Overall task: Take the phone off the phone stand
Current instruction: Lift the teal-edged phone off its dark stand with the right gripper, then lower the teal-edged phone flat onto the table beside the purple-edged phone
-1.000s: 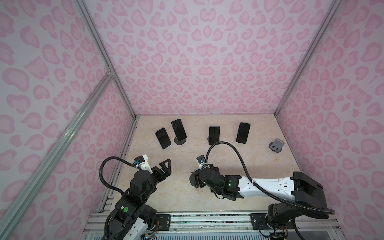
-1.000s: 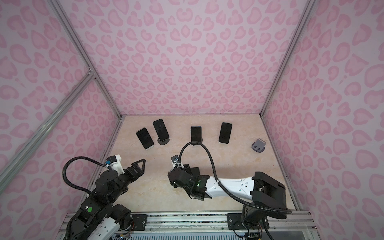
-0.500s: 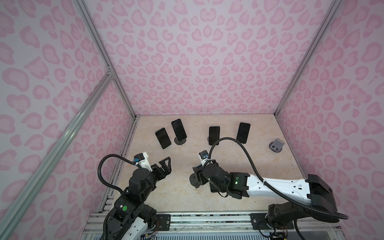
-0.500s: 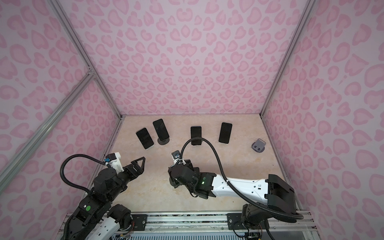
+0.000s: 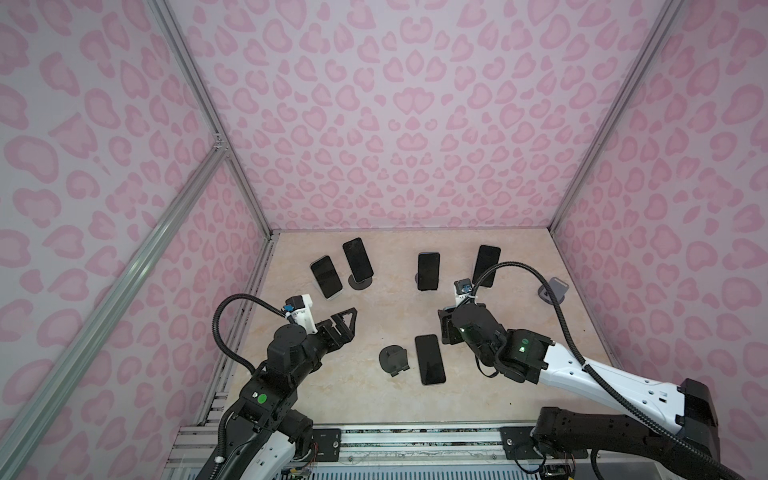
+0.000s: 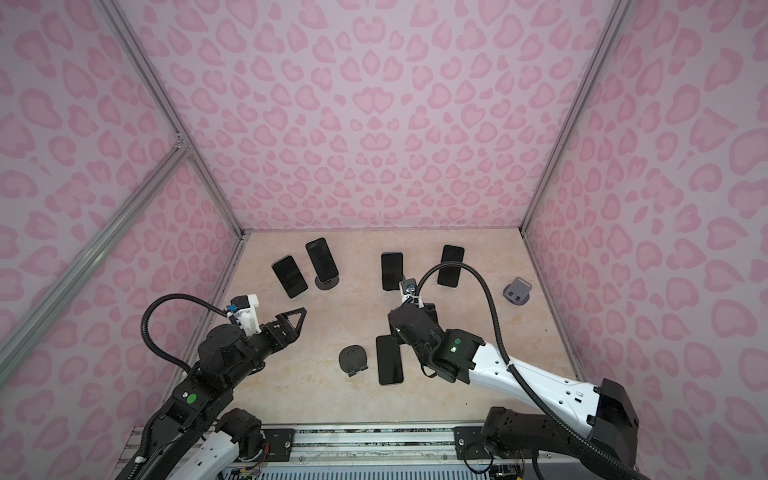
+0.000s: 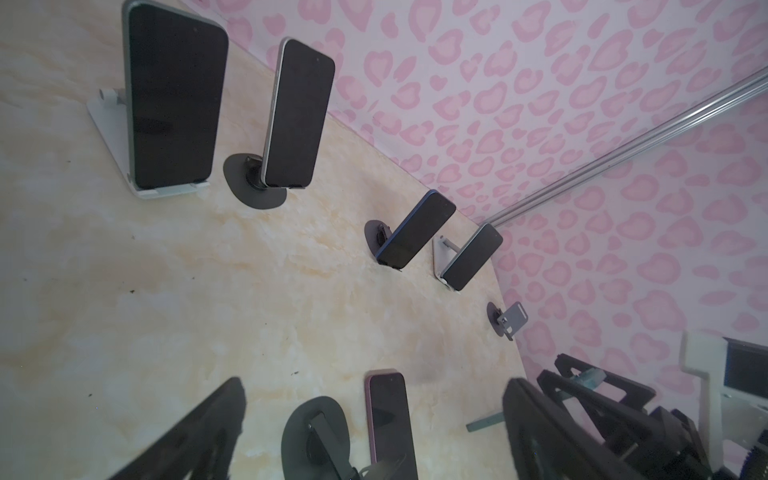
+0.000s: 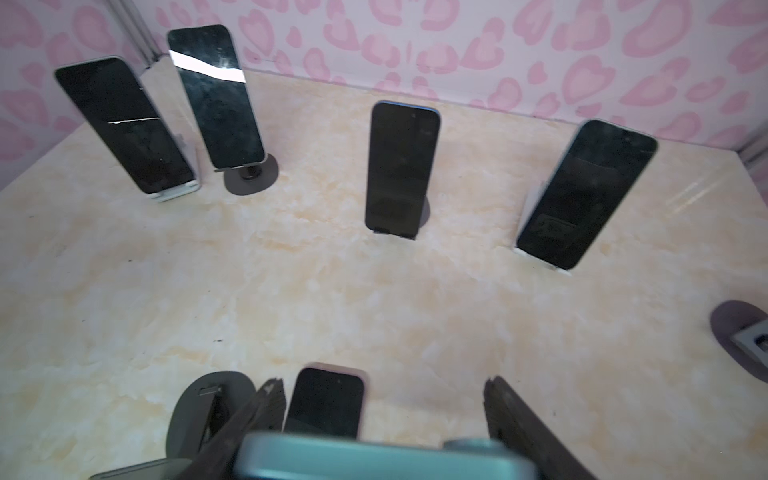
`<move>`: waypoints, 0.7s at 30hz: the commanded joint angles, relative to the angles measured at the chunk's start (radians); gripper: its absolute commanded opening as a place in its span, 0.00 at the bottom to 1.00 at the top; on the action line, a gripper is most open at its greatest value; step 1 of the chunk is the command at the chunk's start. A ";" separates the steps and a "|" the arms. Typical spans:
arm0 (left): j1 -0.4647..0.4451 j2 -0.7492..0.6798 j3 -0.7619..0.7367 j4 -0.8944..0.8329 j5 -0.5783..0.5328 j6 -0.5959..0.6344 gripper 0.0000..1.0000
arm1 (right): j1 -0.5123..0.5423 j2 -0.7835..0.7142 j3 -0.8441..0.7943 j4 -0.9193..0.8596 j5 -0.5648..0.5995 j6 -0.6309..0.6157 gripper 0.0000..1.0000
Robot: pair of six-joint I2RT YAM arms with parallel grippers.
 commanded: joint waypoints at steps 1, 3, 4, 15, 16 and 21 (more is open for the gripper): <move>-0.001 0.018 -0.013 0.117 0.075 -0.031 0.97 | -0.041 -0.027 -0.017 -0.084 -0.029 0.014 0.62; -0.002 0.023 -0.029 0.161 0.090 -0.051 0.96 | -0.071 -0.036 -0.027 -0.107 -0.046 0.022 0.62; -0.003 0.027 -0.036 0.179 0.095 -0.058 0.96 | -0.083 -0.039 -0.035 -0.112 -0.055 0.027 0.62; -0.117 0.152 -0.054 0.325 0.108 -0.022 0.95 | -0.151 0.019 -0.094 -0.102 -0.191 0.128 0.62; -0.123 0.157 -0.046 0.323 0.105 -0.010 0.95 | -0.152 0.033 -0.095 -0.100 -0.202 0.134 0.62; -0.126 0.174 -0.036 0.327 0.095 0.011 0.96 | -0.153 0.093 -0.085 -0.099 -0.219 0.152 0.62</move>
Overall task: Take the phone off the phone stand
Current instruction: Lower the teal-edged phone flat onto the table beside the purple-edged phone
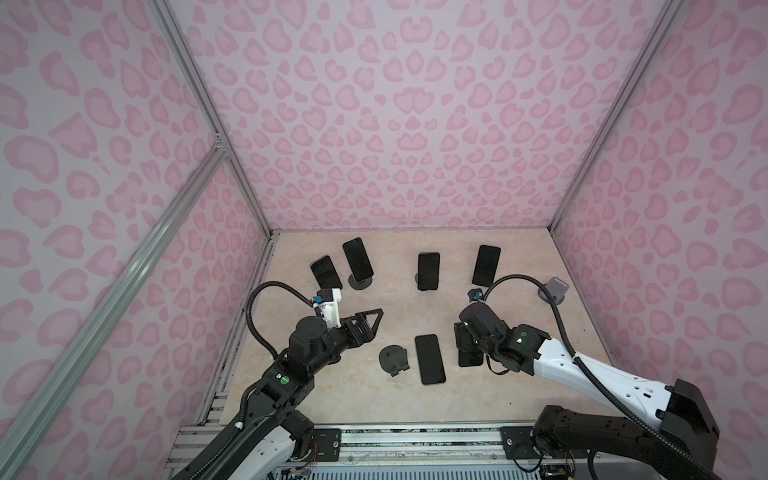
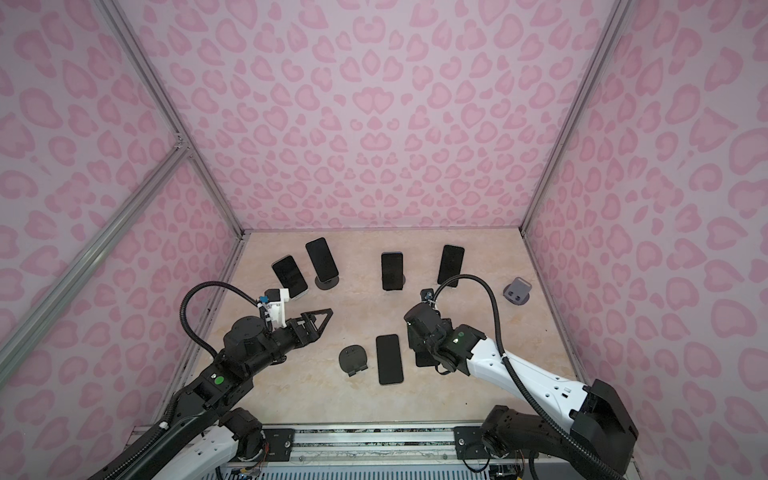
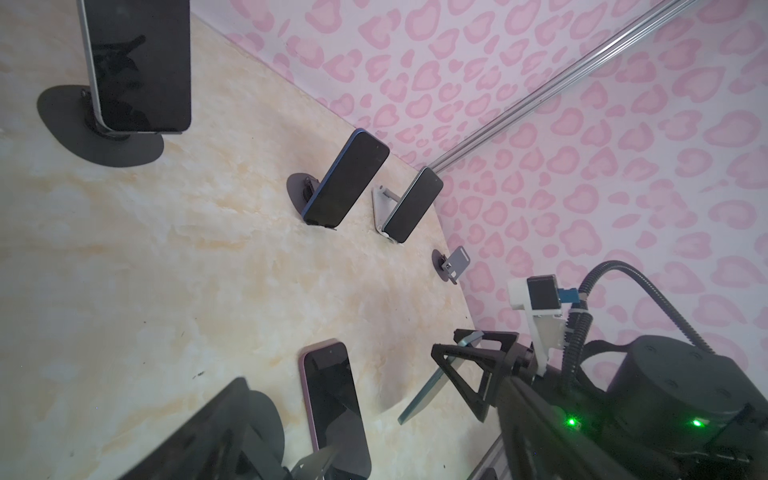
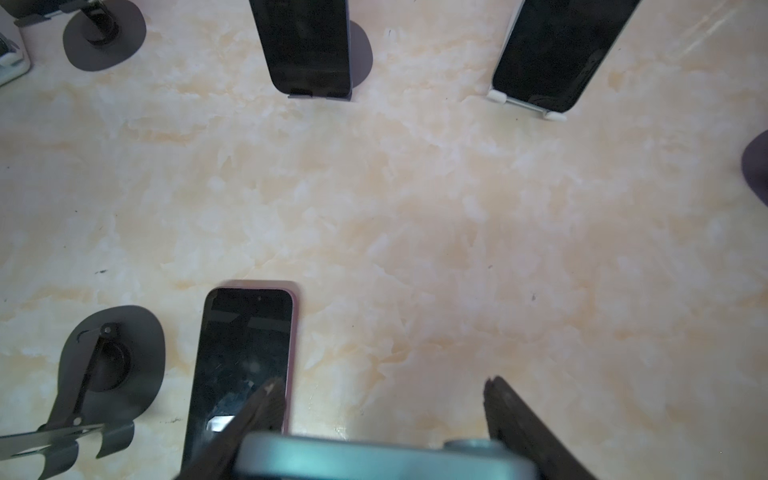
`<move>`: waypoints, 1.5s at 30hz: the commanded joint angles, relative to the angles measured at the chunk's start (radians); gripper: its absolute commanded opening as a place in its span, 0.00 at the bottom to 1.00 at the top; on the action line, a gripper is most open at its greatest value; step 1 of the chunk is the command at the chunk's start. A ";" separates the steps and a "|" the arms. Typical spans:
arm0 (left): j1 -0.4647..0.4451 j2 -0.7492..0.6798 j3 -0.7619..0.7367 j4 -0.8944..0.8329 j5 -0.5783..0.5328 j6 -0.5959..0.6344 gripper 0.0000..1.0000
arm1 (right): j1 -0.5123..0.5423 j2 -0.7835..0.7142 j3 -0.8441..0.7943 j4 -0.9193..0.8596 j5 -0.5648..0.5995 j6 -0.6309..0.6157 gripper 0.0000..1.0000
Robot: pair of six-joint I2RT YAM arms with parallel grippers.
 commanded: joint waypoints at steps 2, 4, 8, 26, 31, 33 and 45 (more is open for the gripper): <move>-0.001 0.016 0.005 0.052 -0.009 0.029 0.96 | 0.000 0.037 0.010 0.015 -0.009 0.031 0.62; -0.002 0.026 0.002 0.056 -0.008 0.030 0.96 | -0.002 0.053 0.011 0.017 -0.016 0.038 0.62; -0.004 0.048 0.002 0.060 0.001 0.030 0.97 | -0.003 0.086 0.016 0.015 -0.043 0.048 0.61; -0.013 0.096 0.000 0.079 0.011 0.024 0.97 | -0.062 0.182 -0.006 0.068 -0.159 0.055 0.62; -0.012 0.088 -0.006 0.074 0.005 0.021 0.97 | -0.064 0.216 -0.009 0.097 -0.180 0.064 0.61; -0.013 0.088 -0.011 0.075 0.007 0.015 0.97 | -0.063 0.223 -0.016 0.110 -0.180 0.068 0.61; -0.013 0.072 -0.026 0.071 -0.001 0.006 0.97 | -0.072 0.302 -0.010 0.161 -0.185 0.061 0.60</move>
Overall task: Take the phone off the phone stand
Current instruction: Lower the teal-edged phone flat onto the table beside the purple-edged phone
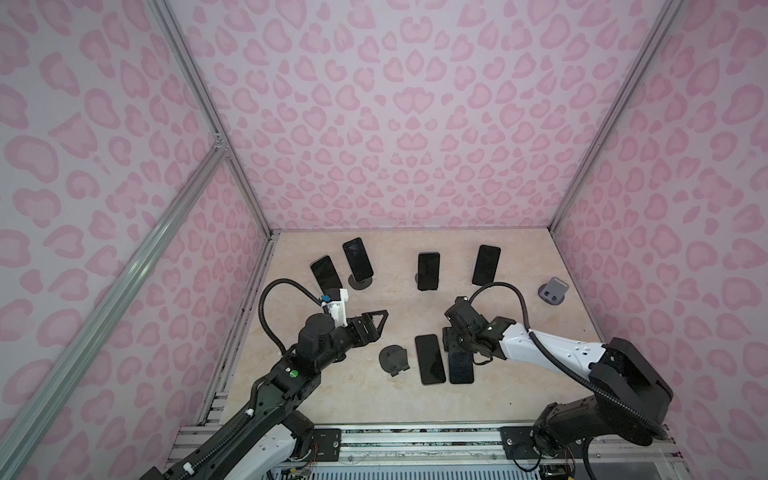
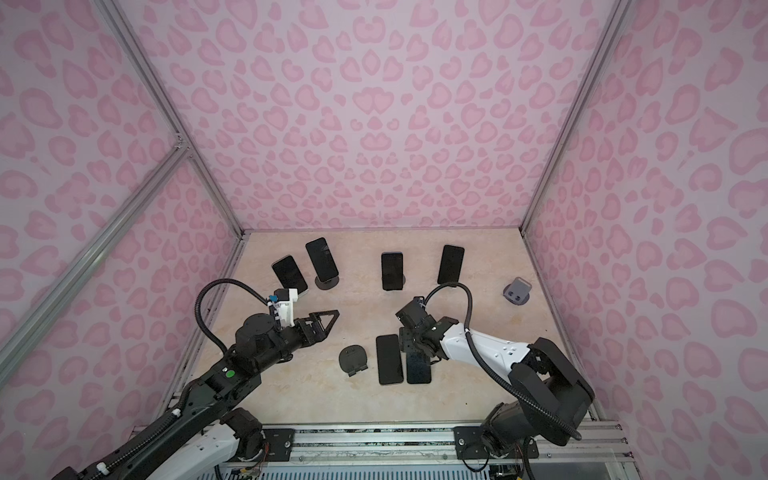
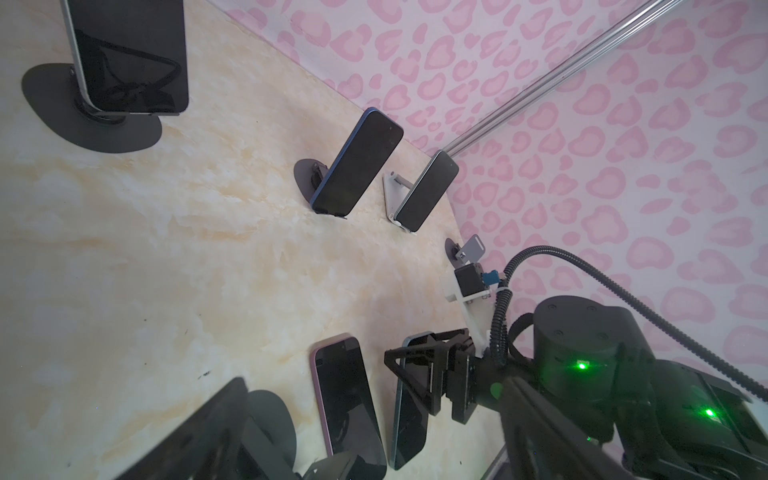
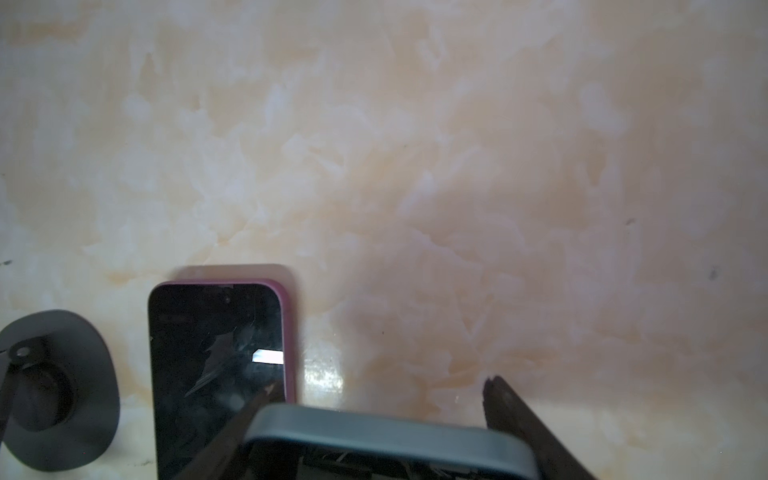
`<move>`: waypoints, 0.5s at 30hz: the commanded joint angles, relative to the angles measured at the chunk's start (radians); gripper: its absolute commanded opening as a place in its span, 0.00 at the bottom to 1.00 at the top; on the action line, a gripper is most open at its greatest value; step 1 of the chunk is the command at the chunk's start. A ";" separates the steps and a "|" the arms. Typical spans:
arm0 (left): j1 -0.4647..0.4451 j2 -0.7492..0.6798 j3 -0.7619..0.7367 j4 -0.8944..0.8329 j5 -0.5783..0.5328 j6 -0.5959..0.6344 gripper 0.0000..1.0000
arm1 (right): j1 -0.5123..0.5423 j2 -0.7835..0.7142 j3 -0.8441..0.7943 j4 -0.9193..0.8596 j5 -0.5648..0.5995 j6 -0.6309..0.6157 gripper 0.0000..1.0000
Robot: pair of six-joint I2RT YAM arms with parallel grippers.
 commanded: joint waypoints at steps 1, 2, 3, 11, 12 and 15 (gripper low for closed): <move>0.001 -0.009 -0.004 0.019 -0.006 -0.006 0.97 | -0.004 0.021 -0.003 0.022 0.004 -0.007 0.60; 0.001 -0.012 -0.005 0.017 -0.008 -0.006 0.97 | -0.004 0.027 -0.004 0.024 0.006 -0.009 0.60; 0.001 -0.013 -0.006 0.016 -0.007 -0.007 0.97 | -0.006 0.031 -0.005 0.027 0.009 -0.012 0.60; 0.001 -0.012 -0.005 0.011 -0.011 -0.005 0.97 | -0.006 0.053 -0.045 0.070 0.008 0.003 0.60; 0.001 -0.009 -0.003 0.009 -0.012 -0.004 0.97 | -0.006 0.056 -0.048 0.072 0.007 0.004 0.61; 0.001 0.001 0.003 0.008 -0.011 -0.005 0.97 | -0.004 0.063 -0.055 0.084 0.011 0.013 0.61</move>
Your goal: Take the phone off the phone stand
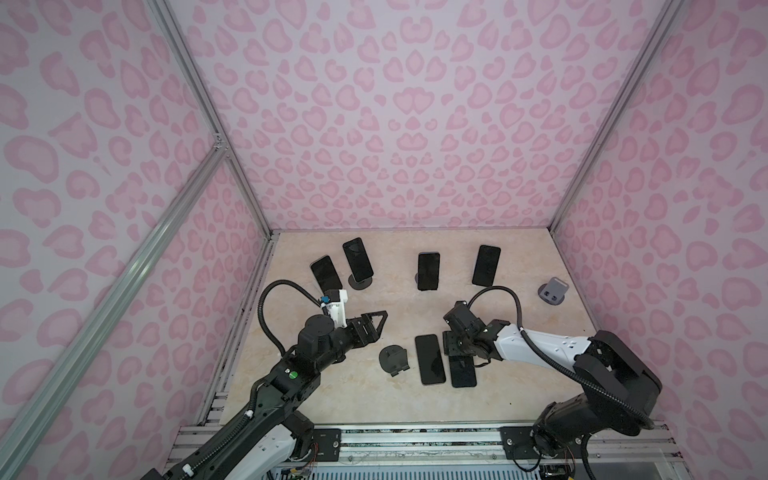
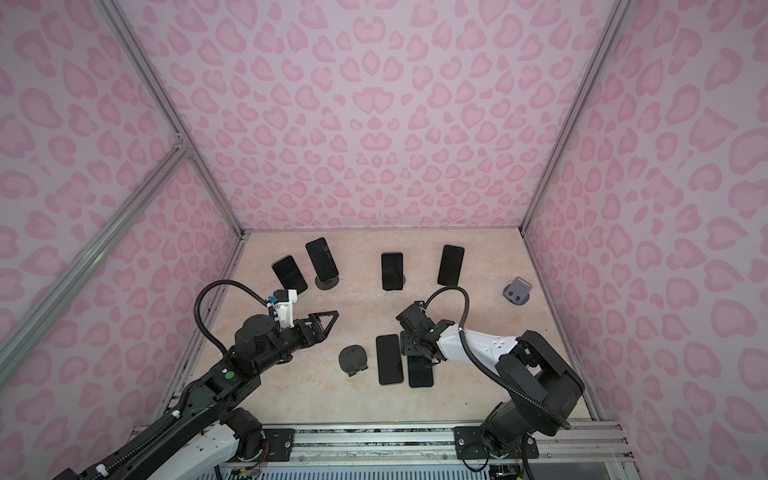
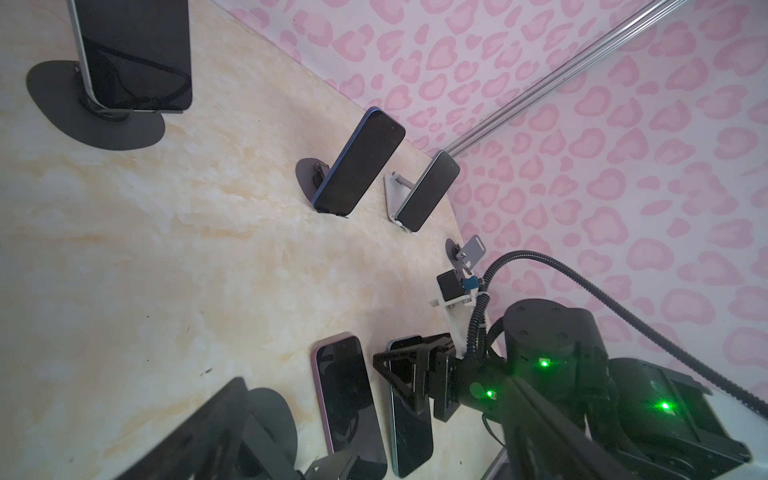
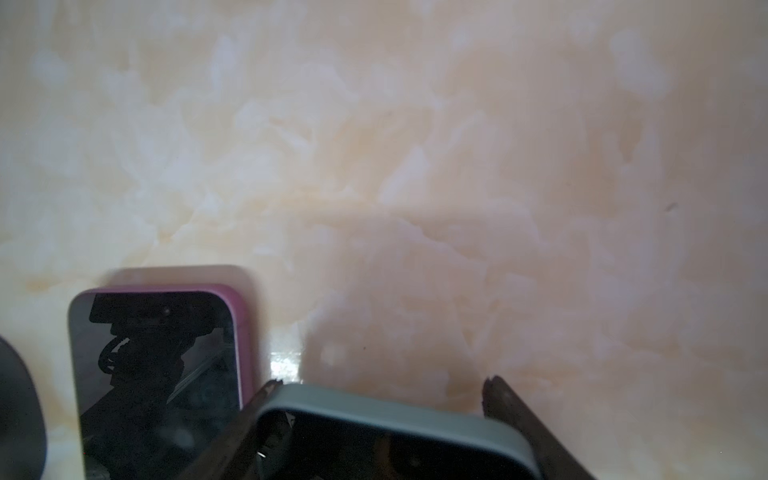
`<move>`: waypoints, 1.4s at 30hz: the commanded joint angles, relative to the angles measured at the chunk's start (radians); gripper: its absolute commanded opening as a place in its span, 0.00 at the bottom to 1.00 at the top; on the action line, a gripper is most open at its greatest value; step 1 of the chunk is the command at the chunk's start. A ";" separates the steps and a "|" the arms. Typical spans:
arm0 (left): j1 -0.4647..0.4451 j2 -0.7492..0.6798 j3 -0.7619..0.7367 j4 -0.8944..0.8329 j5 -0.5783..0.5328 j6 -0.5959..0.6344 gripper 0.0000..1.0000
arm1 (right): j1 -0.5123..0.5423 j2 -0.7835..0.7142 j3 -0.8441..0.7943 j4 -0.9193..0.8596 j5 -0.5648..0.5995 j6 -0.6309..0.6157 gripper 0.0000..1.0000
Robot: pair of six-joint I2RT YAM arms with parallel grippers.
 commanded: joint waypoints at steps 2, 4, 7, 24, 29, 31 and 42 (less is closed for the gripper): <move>0.001 0.012 0.011 0.009 -0.009 0.002 0.97 | 0.001 0.015 -0.015 0.028 0.016 0.016 0.62; 0.001 0.016 0.011 0.009 -0.009 0.000 0.97 | 0.001 0.024 -0.014 0.040 0.013 0.019 0.63; 0.001 0.018 0.015 0.006 -0.006 0.001 0.97 | 0.001 0.039 -0.014 0.064 0.007 0.021 0.64; 0.001 0.003 0.029 -0.035 -0.028 0.009 0.97 | 0.000 0.050 -0.074 0.155 -0.031 0.049 0.70; -0.001 0.007 0.027 -0.024 -0.036 -0.003 0.97 | -0.001 0.044 -0.086 0.156 -0.026 0.043 0.71; -0.001 0.013 0.026 -0.029 -0.032 -0.002 0.97 | 0.002 0.041 -0.093 0.157 -0.031 0.042 0.71; -0.001 -0.020 0.022 -0.048 -0.040 -0.005 0.97 | 0.005 0.050 -0.100 0.155 -0.042 0.033 0.74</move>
